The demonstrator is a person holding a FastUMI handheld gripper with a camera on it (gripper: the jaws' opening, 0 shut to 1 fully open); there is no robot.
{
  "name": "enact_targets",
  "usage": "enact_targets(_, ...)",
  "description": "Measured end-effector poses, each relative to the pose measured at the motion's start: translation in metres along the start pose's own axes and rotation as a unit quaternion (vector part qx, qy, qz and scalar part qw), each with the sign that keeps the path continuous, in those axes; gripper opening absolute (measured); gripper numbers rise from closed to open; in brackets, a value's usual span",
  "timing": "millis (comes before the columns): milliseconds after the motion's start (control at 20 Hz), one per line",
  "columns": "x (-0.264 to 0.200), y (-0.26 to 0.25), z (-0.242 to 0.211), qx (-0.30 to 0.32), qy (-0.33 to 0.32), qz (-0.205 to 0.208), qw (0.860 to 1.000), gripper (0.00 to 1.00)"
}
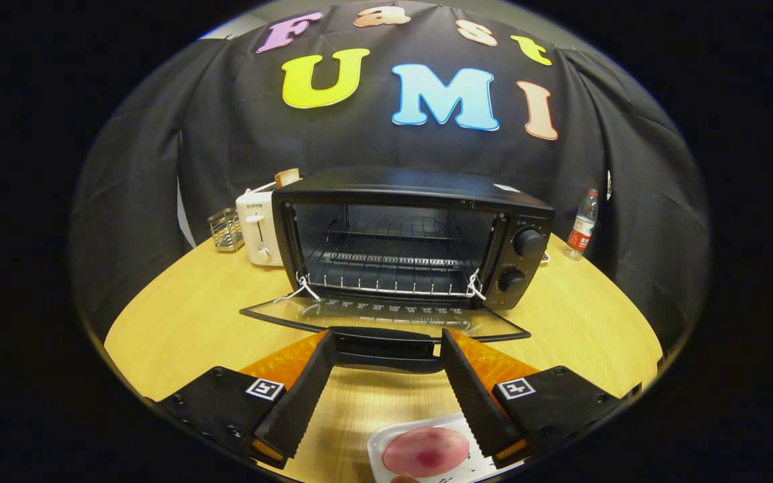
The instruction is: Open the toaster oven, put the food inside, and close the toaster oven door.
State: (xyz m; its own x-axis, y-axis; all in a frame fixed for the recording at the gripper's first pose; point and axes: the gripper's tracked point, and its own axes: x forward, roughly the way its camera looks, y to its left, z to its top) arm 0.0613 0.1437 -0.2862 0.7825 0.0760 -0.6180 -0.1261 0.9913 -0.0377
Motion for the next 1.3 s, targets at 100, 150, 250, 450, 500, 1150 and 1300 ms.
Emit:
enact_targets(100,-0.001,0.005,-0.017,0.010,0.035,0.025,0.999,0.99)
enact_targets(150,-0.007,0.005,-0.020,0.011,0.043,0.032,0.998,0.99)
enact_targets(250,-0.020,0.004,-0.023,0.014,0.053,0.048,0.997,0.99)
enact_targets(450,-0.053,0.000,-0.025,0.025,0.080,0.083,0.993,0.99)
enact_targets(500,-0.058,-0.002,-0.024,0.029,0.087,0.095,0.991,0.99)
enact_targets(1150,-0.084,-0.107,-0.037,0.109,0.268,0.169,0.942,0.98)
enact_targets(1300,-0.080,-0.119,-0.056,0.124,0.326,0.189,0.918,0.97)
